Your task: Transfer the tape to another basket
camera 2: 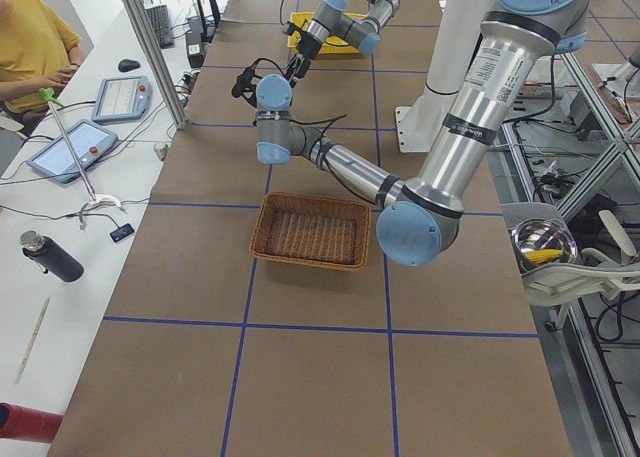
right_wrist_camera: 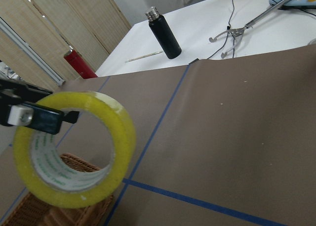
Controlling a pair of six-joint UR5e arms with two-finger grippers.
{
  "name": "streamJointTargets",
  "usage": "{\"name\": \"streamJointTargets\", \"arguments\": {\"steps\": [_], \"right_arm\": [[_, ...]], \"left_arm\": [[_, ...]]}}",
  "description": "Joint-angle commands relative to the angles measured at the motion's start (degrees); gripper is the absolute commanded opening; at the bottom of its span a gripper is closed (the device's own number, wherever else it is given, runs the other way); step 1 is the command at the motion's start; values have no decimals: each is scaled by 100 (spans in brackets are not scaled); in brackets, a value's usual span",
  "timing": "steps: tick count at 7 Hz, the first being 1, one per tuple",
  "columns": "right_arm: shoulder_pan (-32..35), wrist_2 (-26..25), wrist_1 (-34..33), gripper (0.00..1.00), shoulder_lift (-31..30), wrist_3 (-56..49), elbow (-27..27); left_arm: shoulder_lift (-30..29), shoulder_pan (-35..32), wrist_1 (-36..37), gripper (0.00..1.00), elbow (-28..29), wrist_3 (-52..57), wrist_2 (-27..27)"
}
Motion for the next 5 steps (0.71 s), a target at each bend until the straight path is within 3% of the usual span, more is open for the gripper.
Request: {"name": "streamJointTargets", "arguments": {"steps": [1, 3, 5], "right_arm": [[1302, 1634, -1601, 100, -75, -167, 2], [2236, 2502, -3236, 100, -171, -2206, -24], [3132, 2950, -3454, 100, -923, -3493, -24]], "left_arm": [[142, -27, -79, 0, -24, -938, 0], [465, -166, -412, 0, -42, -2362, 0], [1019, -412, -676, 0, -50, -2491, -18]]}}
